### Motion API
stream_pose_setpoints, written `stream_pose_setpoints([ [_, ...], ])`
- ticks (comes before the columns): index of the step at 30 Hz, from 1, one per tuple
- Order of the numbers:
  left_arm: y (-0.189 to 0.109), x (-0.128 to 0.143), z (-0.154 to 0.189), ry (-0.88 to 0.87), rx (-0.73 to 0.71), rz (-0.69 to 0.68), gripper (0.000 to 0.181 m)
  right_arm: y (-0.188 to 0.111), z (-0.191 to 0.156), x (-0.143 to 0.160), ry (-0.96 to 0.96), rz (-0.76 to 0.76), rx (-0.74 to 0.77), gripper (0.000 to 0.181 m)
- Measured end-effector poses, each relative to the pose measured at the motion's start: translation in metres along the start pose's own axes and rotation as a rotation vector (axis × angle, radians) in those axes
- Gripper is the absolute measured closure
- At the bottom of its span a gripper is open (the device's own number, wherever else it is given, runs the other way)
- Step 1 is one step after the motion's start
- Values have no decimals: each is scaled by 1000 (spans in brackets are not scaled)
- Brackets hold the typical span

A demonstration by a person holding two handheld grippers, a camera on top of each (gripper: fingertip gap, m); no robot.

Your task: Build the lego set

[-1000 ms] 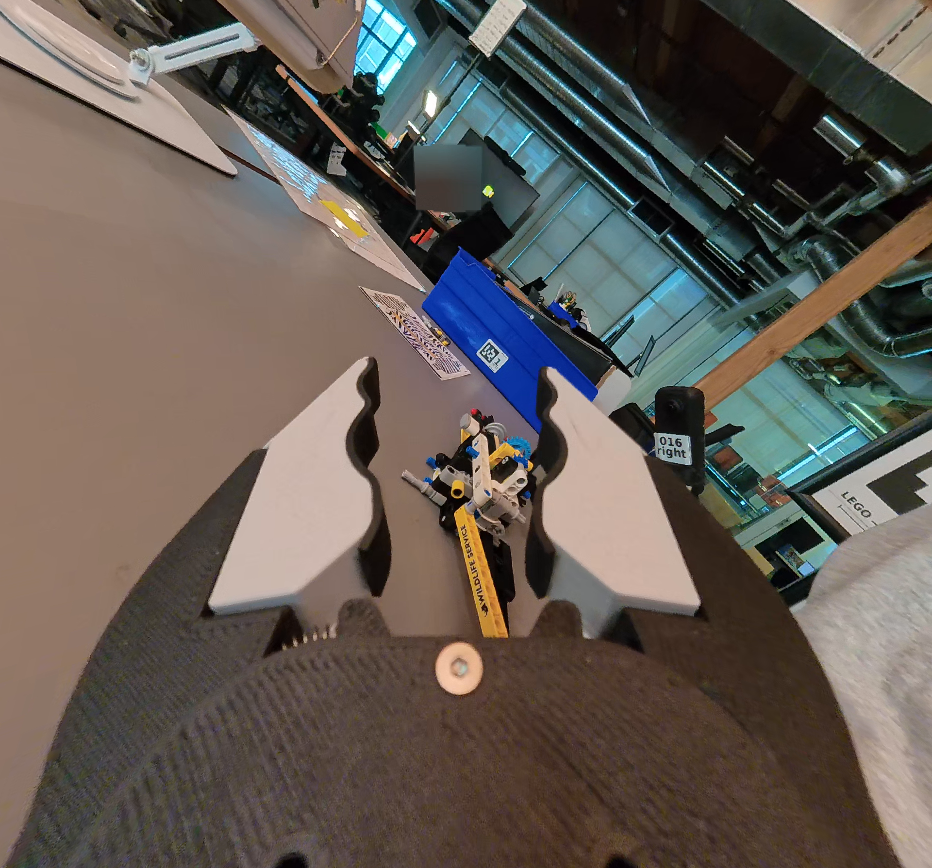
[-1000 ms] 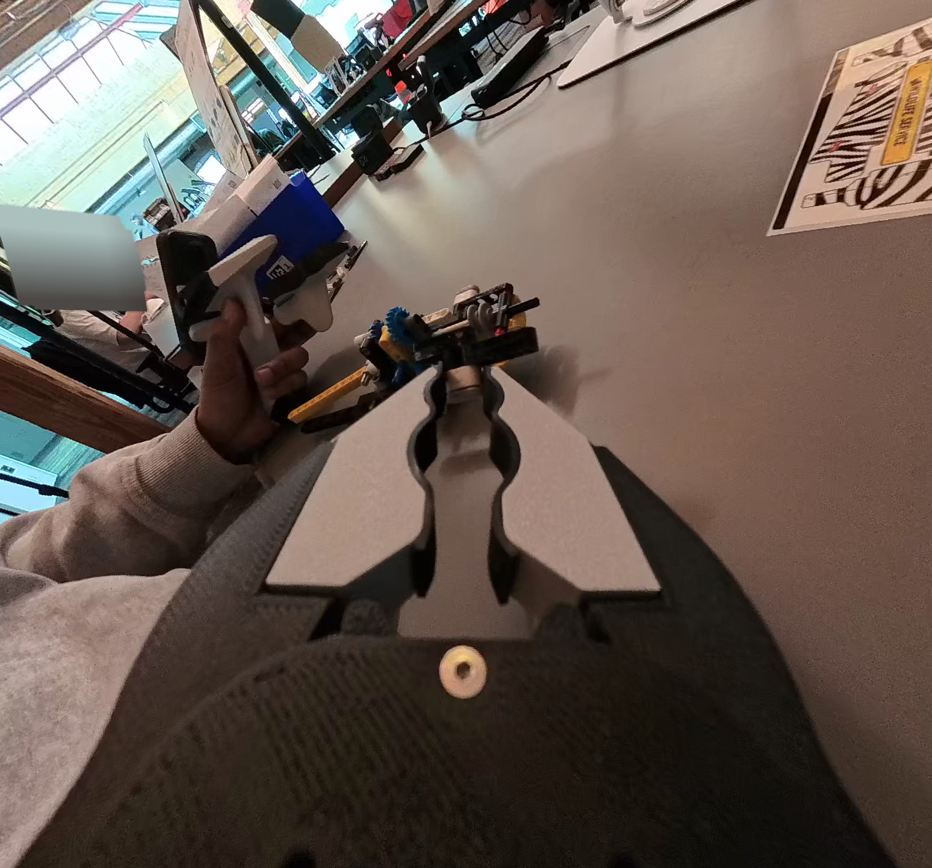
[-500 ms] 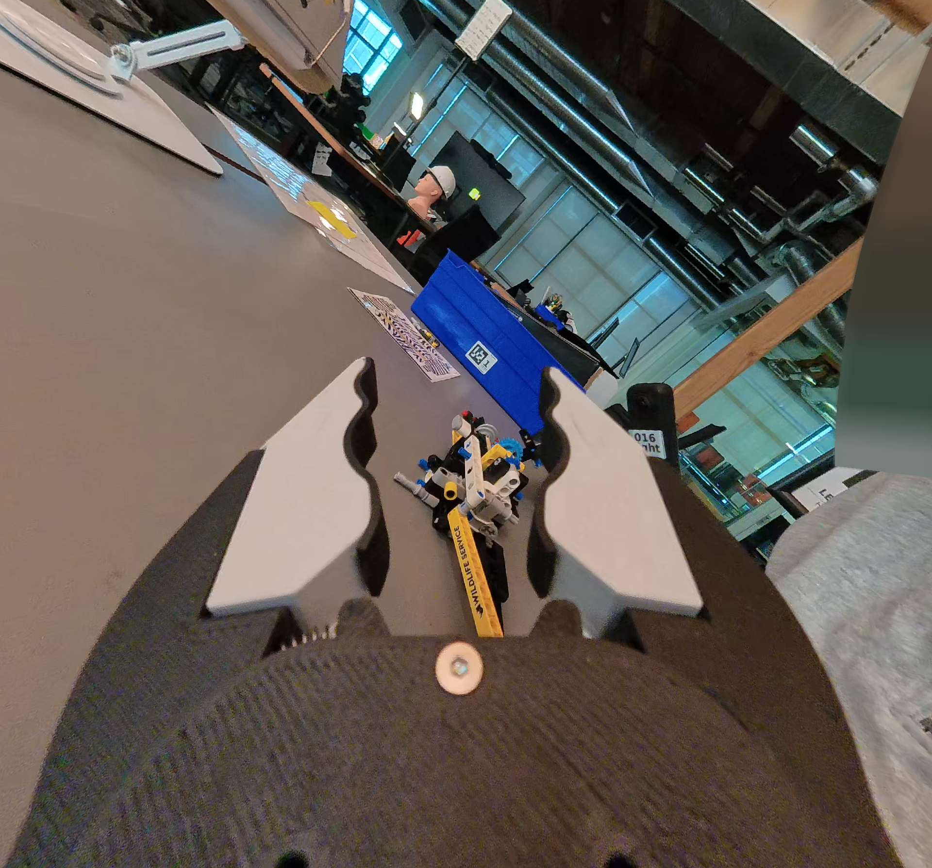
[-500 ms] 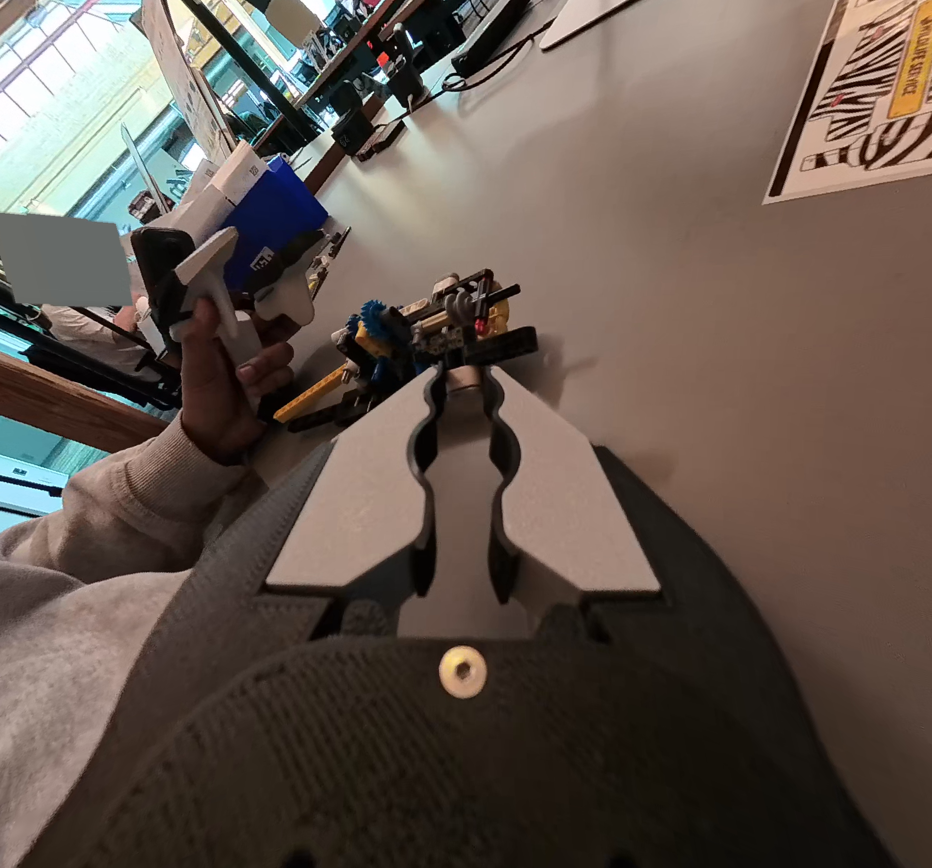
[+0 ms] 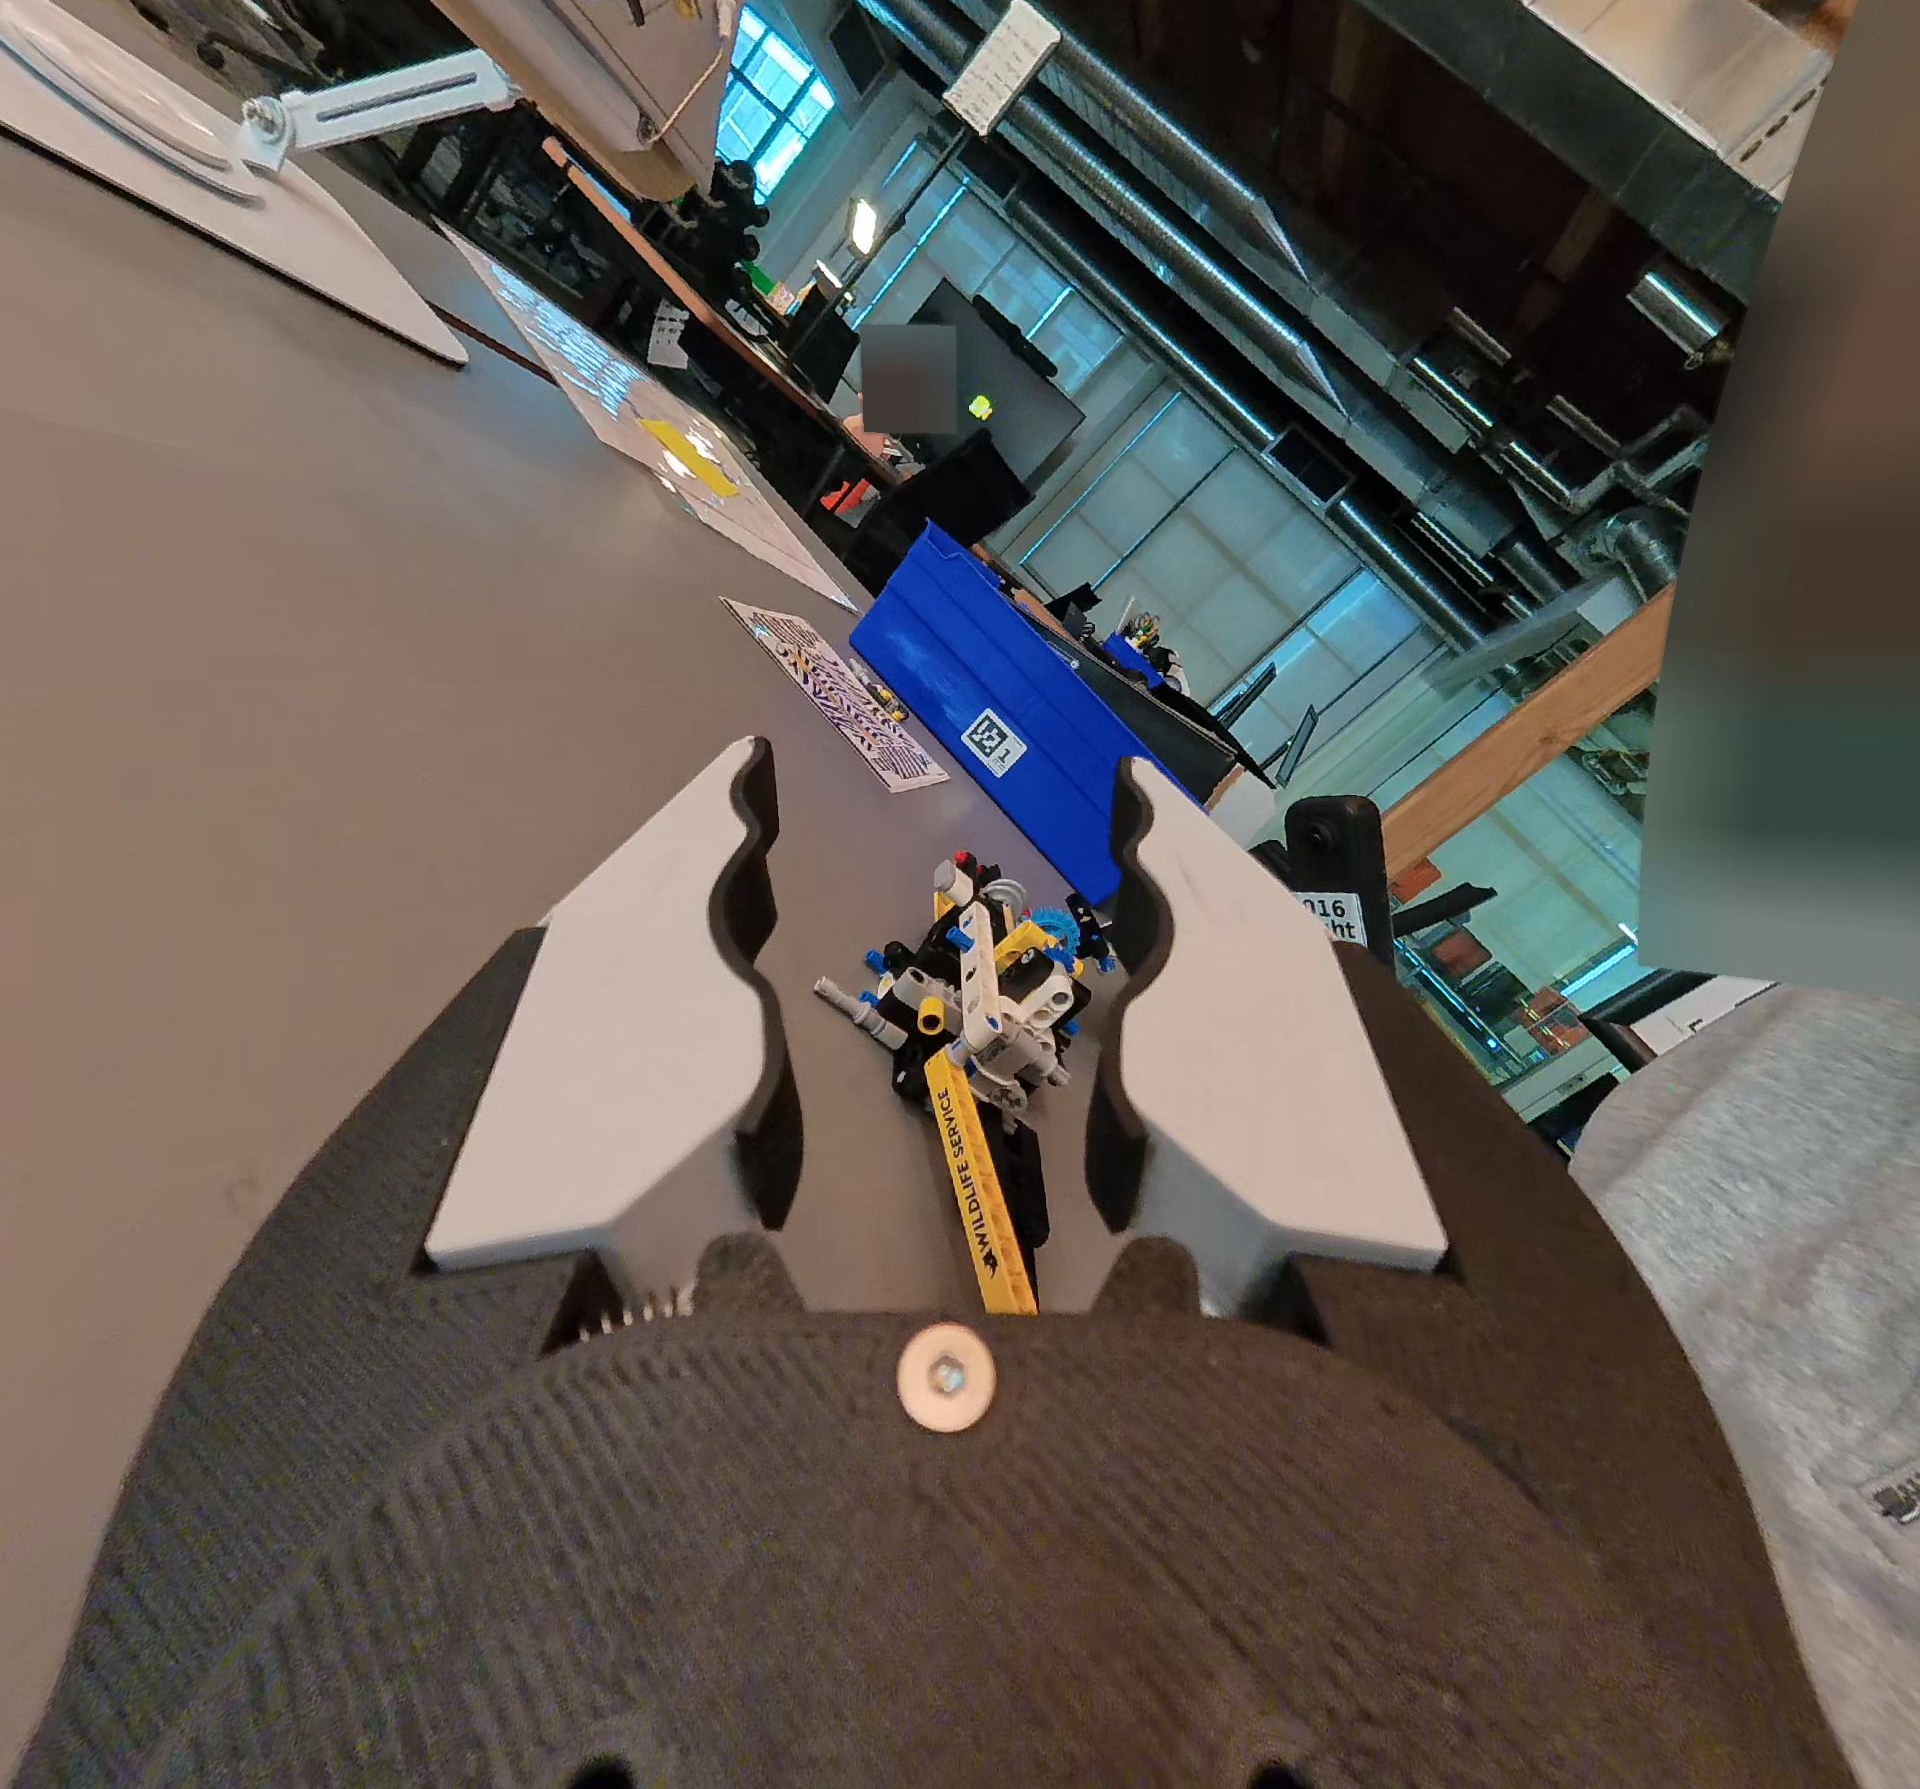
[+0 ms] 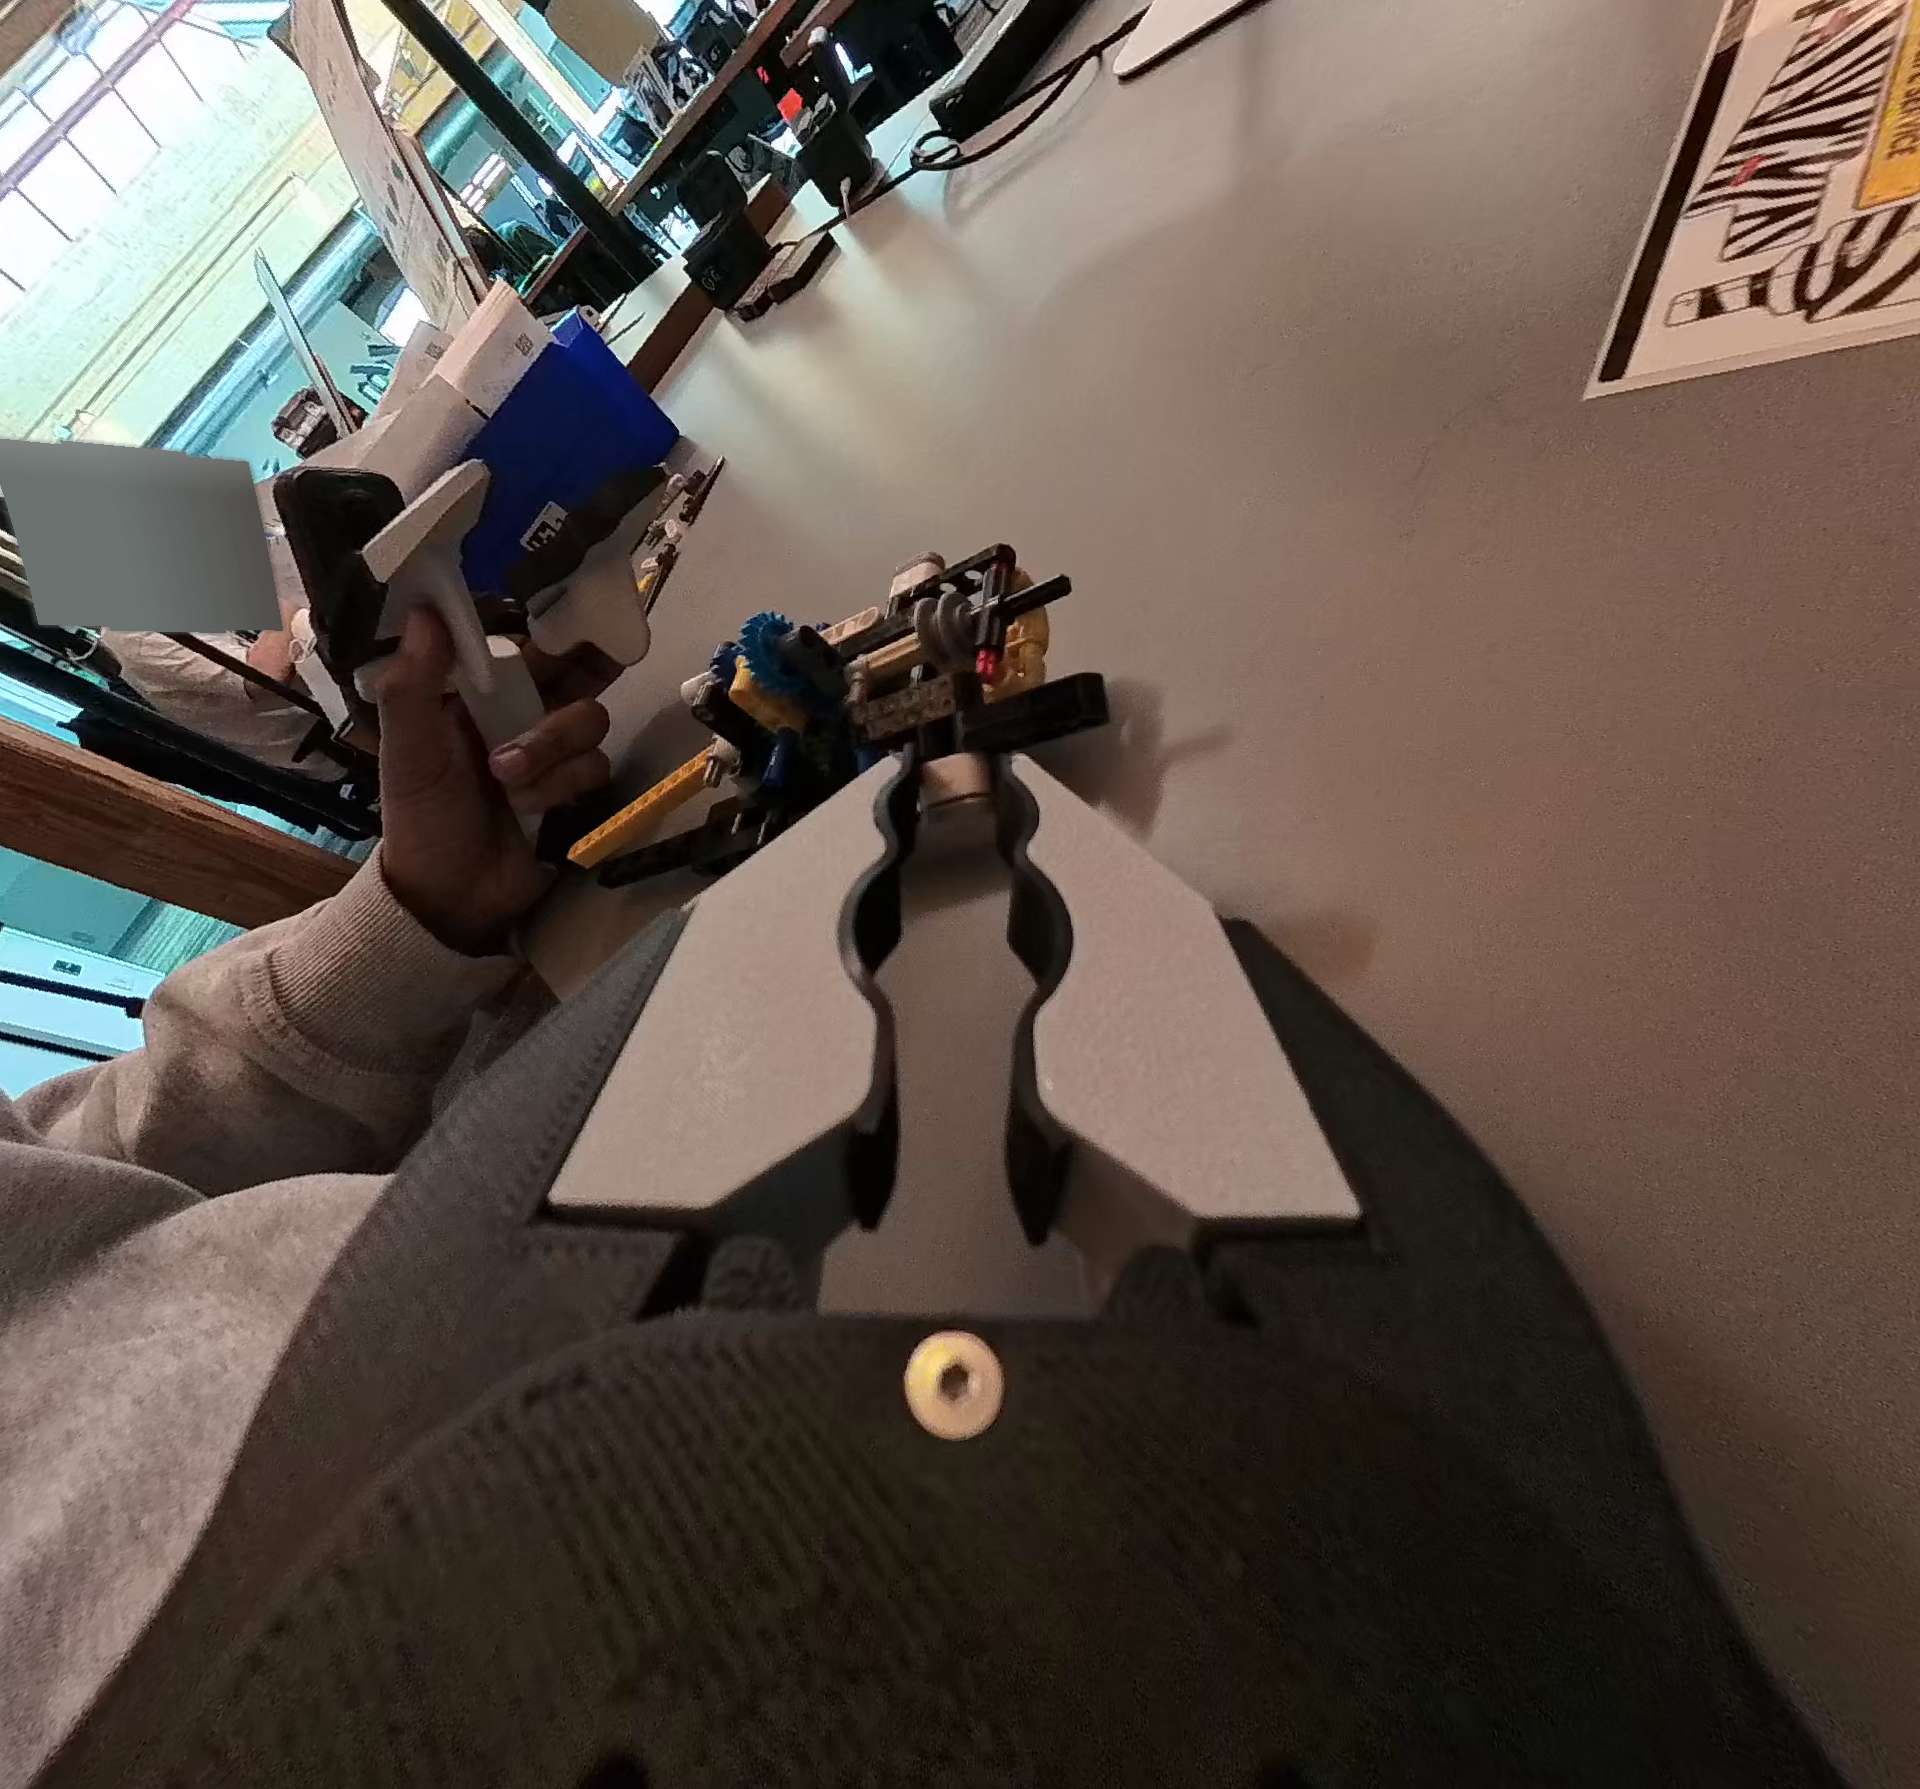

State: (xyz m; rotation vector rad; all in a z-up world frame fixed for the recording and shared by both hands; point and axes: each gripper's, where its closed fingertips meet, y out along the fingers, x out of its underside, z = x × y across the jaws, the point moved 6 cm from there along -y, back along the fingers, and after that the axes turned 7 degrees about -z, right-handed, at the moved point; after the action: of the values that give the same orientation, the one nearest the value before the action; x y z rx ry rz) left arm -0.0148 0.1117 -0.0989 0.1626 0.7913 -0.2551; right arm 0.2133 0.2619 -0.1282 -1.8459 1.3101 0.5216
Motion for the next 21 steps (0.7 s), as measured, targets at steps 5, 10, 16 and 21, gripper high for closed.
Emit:
stream_pose_setpoints([
  [5,0,0,0,0,-1,1,119,0,0,0,4,2,-4,169],
  [10,0,0,0,-1,-2,1,119,0,0,0,5,1,-4,169],
  [16,0,0,0,-2,-3,2,119,0,0,0,6,-1,-2,169],
  [21,0,0,-1,-2,-4,3,119,0,0,0,7,0,-2,169],
])
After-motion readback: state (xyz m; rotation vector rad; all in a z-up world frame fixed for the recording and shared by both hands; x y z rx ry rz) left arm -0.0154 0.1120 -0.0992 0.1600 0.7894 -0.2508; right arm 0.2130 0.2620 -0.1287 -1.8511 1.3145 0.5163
